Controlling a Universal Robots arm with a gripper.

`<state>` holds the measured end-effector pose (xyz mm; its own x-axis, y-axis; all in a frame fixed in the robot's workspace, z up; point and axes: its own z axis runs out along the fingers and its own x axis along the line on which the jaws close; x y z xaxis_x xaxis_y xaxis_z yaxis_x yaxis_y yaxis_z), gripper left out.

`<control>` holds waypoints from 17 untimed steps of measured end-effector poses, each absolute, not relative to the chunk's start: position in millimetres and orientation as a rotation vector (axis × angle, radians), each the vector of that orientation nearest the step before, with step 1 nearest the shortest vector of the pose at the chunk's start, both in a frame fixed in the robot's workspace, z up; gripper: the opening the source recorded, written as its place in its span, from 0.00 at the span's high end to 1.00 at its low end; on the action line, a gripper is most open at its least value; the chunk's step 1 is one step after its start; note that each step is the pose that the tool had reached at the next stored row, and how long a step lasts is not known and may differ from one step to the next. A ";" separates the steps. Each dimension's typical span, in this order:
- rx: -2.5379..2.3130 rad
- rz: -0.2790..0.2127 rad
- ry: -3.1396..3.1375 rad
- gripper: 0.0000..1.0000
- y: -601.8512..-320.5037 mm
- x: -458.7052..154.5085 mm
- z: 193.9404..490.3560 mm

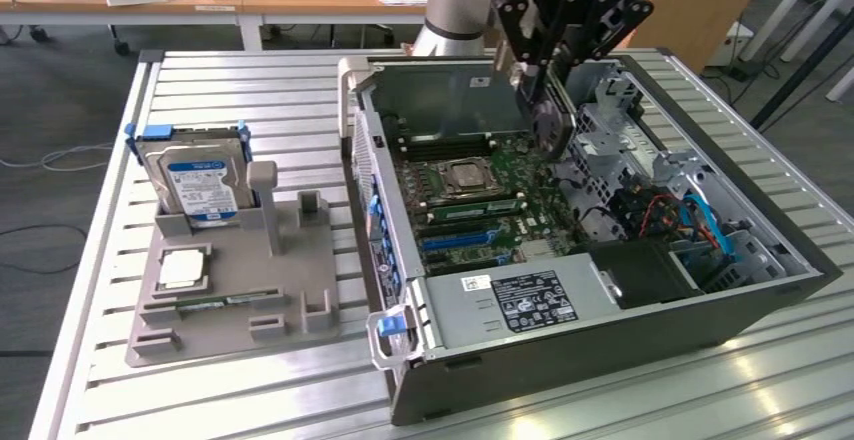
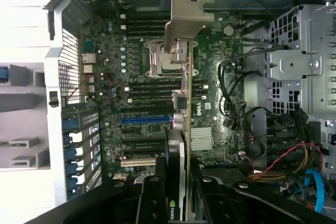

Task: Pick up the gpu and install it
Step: 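Pick up the gpu and move the gpu toward the slot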

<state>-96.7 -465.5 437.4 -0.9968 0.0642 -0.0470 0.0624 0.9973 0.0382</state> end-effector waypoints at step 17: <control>0.098 0.057 3.091 0.73 -465.5 -73.4 437.5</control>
<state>-73.4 -465.5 437.5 -0.9968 0.0642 -0.0469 0.0624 0.9973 0.0381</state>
